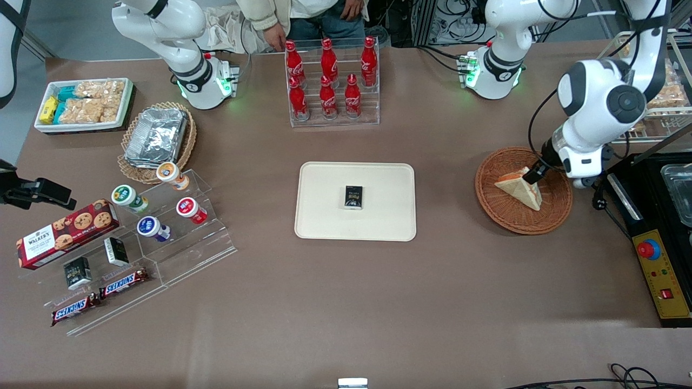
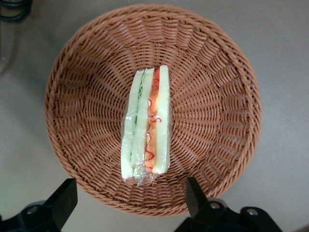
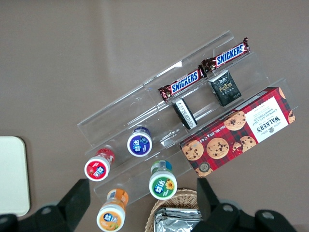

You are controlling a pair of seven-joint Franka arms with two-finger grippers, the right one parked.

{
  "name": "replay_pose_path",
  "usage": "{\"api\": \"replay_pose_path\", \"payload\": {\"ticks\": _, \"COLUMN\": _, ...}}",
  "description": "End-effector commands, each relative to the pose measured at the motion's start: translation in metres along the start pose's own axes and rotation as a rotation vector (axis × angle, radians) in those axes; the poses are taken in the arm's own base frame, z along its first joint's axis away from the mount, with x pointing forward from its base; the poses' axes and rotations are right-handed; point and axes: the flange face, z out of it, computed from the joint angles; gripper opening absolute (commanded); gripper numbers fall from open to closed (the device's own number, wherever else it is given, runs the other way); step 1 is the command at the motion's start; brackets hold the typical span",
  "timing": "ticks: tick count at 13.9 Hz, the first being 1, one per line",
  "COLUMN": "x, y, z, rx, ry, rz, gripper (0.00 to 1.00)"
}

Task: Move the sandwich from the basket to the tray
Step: 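Lower the open left gripper around the wrapped sandwich in the basket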

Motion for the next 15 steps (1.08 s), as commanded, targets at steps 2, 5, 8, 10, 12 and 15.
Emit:
{"api": "replay_pose_path", "payload": {"ticks": 2, "x": -0.002, "y": 0.002, "z": 0.020, "rx": -0.008, "ry": 0.008, "rz": -0.016, "gripper": 1.00}}
{"api": "replay_pose_path", "payload": {"ticks": 5, "x": -0.006, "y": -0.003, "z": 0.030, "rx": -0.020, "ry": 0.018, "rz": -0.016, "gripper": 1.00}}
{"api": "replay_pose_path", "payload": {"ticks": 8, "x": -0.010, "y": -0.008, "z": 0.042, "rx": -0.028, "ry": 0.025, "rz": -0.017, "gripper": 1.00}}
{"api": "replay_pose_path", "payload": {"ticks": 10, "x": -0.013, "y": -0.012, "z": 0.052, "rx": -0.026, "ry": 0.022, "rz": -0.019, "gripper": 1.00}}
{"api": "replay_pose_path", "payload": {"ticks": 12, "x": -0.012, "y": -0.013, "z": 0.057, "rx": -0.023, "ry": 0.017, "rz": -0.021, "gripper": 1.00}}
{"api": "replay_pose_path", "payload": {"ticks": 15, "x": -0.009, "y": -0.013, "z": 0.063, "rx": -0.029, "ry": 0.017, "rz": -0.026, "gripper": 1.00}}
